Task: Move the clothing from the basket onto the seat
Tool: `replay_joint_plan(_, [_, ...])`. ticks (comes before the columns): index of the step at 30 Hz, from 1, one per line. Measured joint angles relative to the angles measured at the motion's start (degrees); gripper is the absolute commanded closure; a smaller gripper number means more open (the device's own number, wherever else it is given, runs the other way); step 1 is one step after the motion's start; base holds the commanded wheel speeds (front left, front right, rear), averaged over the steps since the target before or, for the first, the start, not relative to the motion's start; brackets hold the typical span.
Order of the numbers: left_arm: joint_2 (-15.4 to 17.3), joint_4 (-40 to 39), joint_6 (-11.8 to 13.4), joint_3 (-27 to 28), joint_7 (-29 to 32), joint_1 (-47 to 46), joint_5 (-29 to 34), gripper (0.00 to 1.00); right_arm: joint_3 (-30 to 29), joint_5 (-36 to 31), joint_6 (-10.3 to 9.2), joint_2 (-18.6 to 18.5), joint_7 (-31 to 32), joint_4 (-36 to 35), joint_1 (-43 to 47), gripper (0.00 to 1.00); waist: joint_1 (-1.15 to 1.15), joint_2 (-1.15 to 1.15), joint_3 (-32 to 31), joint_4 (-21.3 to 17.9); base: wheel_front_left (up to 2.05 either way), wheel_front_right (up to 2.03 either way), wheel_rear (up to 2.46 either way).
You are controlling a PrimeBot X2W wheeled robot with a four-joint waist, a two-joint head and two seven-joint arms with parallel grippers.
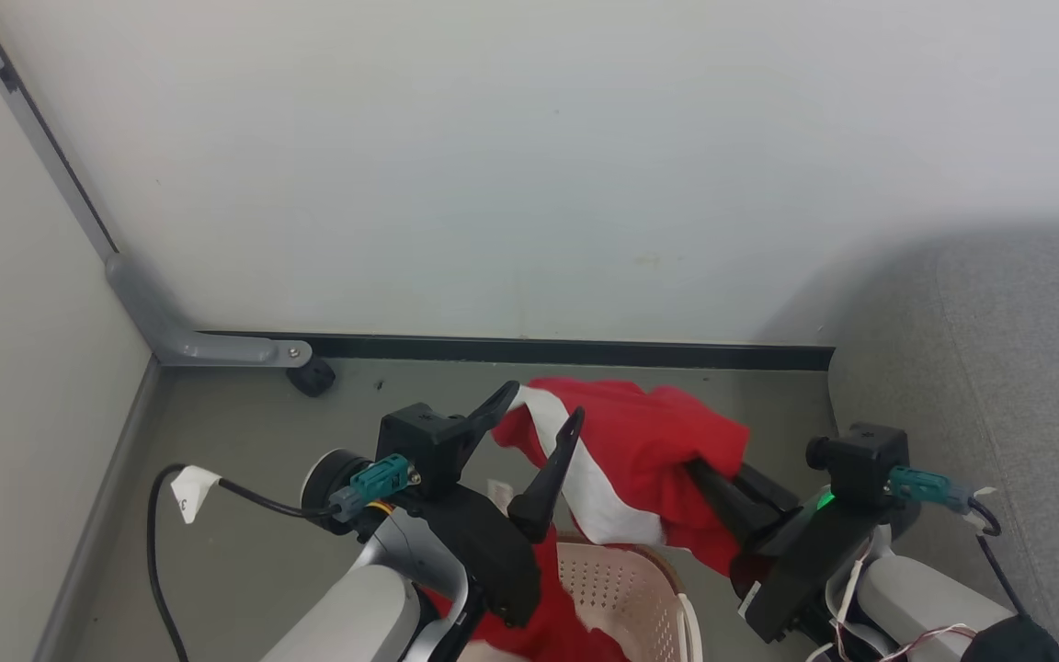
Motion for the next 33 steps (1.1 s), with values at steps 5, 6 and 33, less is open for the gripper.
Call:
replay_joint_plan(5, [0.5, -0.3, 0.1, 0.2, -0.2, 1.2, 0.0, 0.0, -1.4, 0.0, 0.0, -2.0, -0.1, -0.5, 0.9, 1.0, 0.0, 0.0, -0.2, -0.4, 0.0, 0.0, 0.0])
replay_joint_plan(6, [0.8, -0.5, 0.2, 0.3, -0.5, 1.5, 0.0, 0.0, -1.7, 0.0, 0.0, -2.2, -0.1, -0.7, 0.9, 1.0, 0.0, 0.0, -0.3, -0.6, 0.0, 0.0, 0.0])
replay_joint_plan(33, [3.6, -6.6, -0.5, -1.1, -1.3, 3.4, 0.7, 0.0, -14.0, 0.8, -2.02, -10.3, -0.5, -8.0, 6.4, 1.0, 0.0, 0.0, -1.7, -10.8, 0.0, 0.0, 0.0])
